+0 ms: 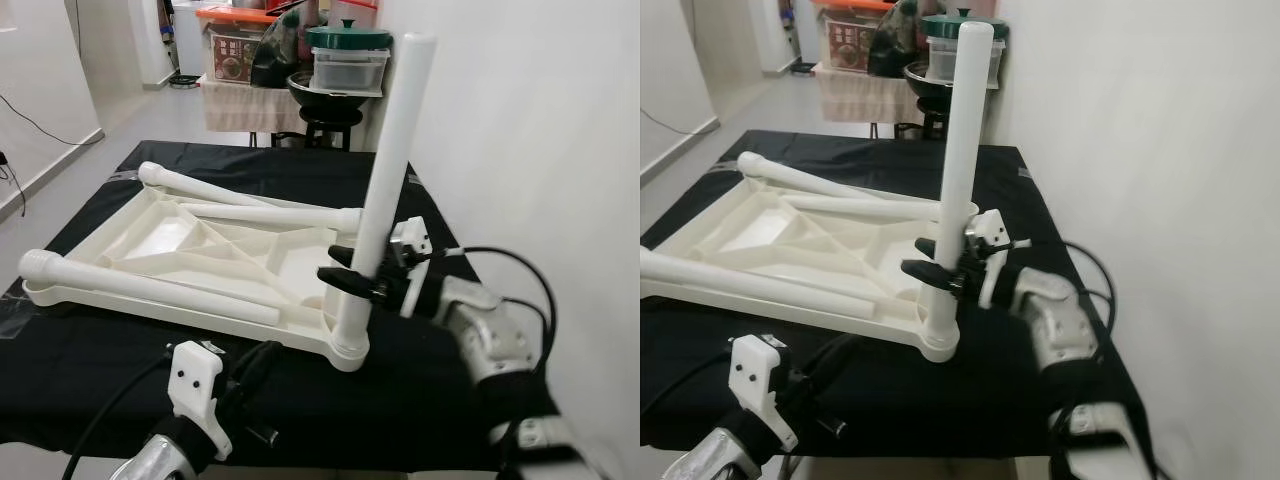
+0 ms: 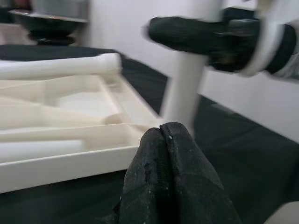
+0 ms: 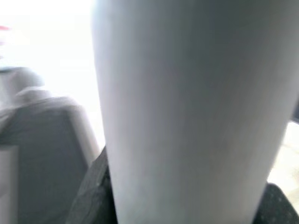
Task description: Building children table
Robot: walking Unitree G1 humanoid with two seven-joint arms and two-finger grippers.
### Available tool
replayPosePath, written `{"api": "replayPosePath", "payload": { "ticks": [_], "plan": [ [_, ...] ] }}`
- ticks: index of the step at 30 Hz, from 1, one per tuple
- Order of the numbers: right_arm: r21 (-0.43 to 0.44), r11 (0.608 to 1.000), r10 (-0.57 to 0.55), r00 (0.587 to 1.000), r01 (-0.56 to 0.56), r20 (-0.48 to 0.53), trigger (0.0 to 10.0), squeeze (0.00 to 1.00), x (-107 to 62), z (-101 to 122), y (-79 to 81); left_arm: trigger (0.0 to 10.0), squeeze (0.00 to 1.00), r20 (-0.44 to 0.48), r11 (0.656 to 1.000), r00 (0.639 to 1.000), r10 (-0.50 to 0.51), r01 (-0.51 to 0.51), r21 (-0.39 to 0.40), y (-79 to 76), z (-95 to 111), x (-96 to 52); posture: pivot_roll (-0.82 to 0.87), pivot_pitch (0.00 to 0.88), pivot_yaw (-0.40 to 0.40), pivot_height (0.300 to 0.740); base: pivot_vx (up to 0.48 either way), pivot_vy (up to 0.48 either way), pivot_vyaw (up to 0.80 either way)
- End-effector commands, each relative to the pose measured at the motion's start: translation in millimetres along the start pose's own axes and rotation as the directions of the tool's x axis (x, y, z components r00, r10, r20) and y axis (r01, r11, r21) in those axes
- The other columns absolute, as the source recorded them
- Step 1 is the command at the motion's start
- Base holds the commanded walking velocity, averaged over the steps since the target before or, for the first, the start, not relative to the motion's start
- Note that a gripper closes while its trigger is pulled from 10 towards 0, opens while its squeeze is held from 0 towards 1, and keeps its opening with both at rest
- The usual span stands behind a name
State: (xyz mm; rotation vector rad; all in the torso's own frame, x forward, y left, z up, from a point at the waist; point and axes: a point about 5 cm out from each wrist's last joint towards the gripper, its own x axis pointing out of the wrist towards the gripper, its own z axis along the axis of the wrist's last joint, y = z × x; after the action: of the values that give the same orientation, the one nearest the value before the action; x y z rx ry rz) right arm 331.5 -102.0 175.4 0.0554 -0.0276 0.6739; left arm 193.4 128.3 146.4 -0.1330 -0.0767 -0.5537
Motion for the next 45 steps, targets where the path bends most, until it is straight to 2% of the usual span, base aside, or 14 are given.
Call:
{"api": "replayPosePath", "payload": {
  "ticks": [1, 6, 10, 11, 14, 15, 19, 20, 23, 24, 37, 38, 40, 45],
  "plan": [
    [0.001, 0.949, -0.312, 0.940, 0.315, -0.136, 0.0, 0.00, -16.5, -34.2, 20.8, 10.0, 0.00, 0.002, 1.000, 1.000, -0.001, 0.001, -0.014, 0.2, 2.3, -1.5, 0.00, 0.000, -0.078, 0.740, 0.000, 0.000, 0.00],
    [0.026, 0.953, -0.295, 0.947, 0.301, -0.126, 0.0, 0.00, -18.6, -38.3, 39.1, 10.0, 0.00, 0.000, 1.000, 1.000, -0.003, 0.003, -0.016, 1.4, 2.3, -1.3, -0.01, 0.000, -0.070, 0.740, 0.000, 0.000, 0.00],
    [0.056, 0.949, -0.301, 0.946, 0.309, -0.122, 0.2, 0.00, -9.4, -30.4, 14.3, 10.0, 0.00, -0.001, 1.000, 1.000, -0.011, 0.011, -0.022, 0.7, 1.8, -0.5, 0.00, 0.000, -0.084, 0.740, 0.000, 0.000, 0.00],
    [0.057, 0.952, -0.292, 0.947, 0.302, -0.134, 10.0, 0.00, -7.8, -30.1, 11.6, 10.0, 0.00, 0.000, 1.000, 1.000, -0.006, 0.006, -0.019, 0.7, 1.6, -0.9, 0.01, 0.000, -0.086, 0.740, 0.000, 0.000, 0.00],
    [0.061, 0.968, -0.237, 0.964, 0.245, -0.116, 10.0, 0.00, -5.8, -25.2, 13.2, 10.0, 0.00, 0.001, 1.000, 1.000, -0.001, 0.001, -0.015, 0.7, 1.6, -1.1, 0.01, 0.000, -0.086, 0.740, 0.000, 0.000, 0.00],
    [0.082, 0.985, -0.146, 0.984, 0.154, -0.099, 10.0, 1.00, -2.5, -20.7, 15.9, 10.0, 0.00, 0.001, 1.000, 1.000, 0.003, -0.003, -0.013, 1.0, 1.3, -1.1, 0.01, 0.000, -0.086, 0.740, 0.000, 0.000, 0.00],
    [0.131, 0.989, 0.080, 0.996, -0.074, -0.048, 10.0, 1.00, -1.6, -5.5, 29.5, 10.0, 0.00, 0.000, 1.000, 1.000, 0.003, -0.003, -0.016, 1.8, 0.5, -0.6, 0.01, 0.000, -0.083, 0.740, 0.000, 0.000, 0.00],
    [0.115, 0.978, 0.181, 0.983, -0.176, -0.031, 10.0, 0.75, -2.2, 0.7, 27.0, 10.0, 0.00, -0.001, 1.000, 1.000, 0.002, -0.002, -0.019, 2.2, 0.0, -0.2, 0.01, 0.000, -0.085, 0.740, 0.000, 0.000, 0.00],
    [0.103, 0.964, 0.248, 0.968, -0.245, -0.022, 10.0, 0.75, -2.6, 4.8, 23.8, 10.0, 0.00, -0.001, 1.000, 1.000, 0.002, -0.002, -0.021, 2.4, -0.4, 0.0, 0.01, 0.000, -0.085, 0.740, 0.000, 0.000, 0.00],
    [0.075, 0.948, 0.311, 0.950, -0.309, -0.022, 10.0, 0.00, -2.6, 9.5, 15.3, 10.0, 0.00, -0.001, 1.000, 1.000, 0.001, -0.001, -0.022, 2.8, -0.6, 0.7, 0.01, 0.000, -0.087, 0.740, 0.000, 0.000, 0.00],
    [0.014, 0.828, 0.559, 0.822, -0.561, -0.113, 10.0, 0.00, 5.1, 29.8, -33.3, 10.0, 0.00, 0.000, 1.000, 1.000, -0.001, 0.001, -0.027, 2.9, -1.4, 4.7, 0.03, 0.000, -0.094, 0.740, 0.000, 0.000, 0.00],
    [0.042, 0.809, 0.588, 0.803, -0.587, -0.097, 2.3, 0.00, 4.2, 30.1, -33.7, 10.0, 0.00, 0.000, 1.000, 1.000, -0.002, 0.002, -0.028, 2.4, -1.4, 4.9, 0.03, 0.000, -0.097, 0.740, 0.000, 0.000, 0.00],
    [0.063, 0.793, 0.609, 0.789, -0.606, -0.082, 0.0, 0.00, 3.4, 30.4, -33.9, 10.0, 0.00, 0.000, 1.000, 1.000, -0.002, 0.002, -0.029, 2.0, -1.5, 5.0, 0.03, 0.000, -0.098, 0.740, 0.000, 0.000, 0.00],
    [0.061, 0.783, 0.622, 0.780, -0.619, -0.072, 0.0, 0.00, -1.9, 21.6, -34.3, 10.0, 0.00, 0.003, 0.999, 1.000, -0.006, 0.006, -0.034, -0.7, -1.1, 4.5, 0.03, 0.000, -0.097, 0.740, 0.000, 0.000, 0.00]
  ]
}}
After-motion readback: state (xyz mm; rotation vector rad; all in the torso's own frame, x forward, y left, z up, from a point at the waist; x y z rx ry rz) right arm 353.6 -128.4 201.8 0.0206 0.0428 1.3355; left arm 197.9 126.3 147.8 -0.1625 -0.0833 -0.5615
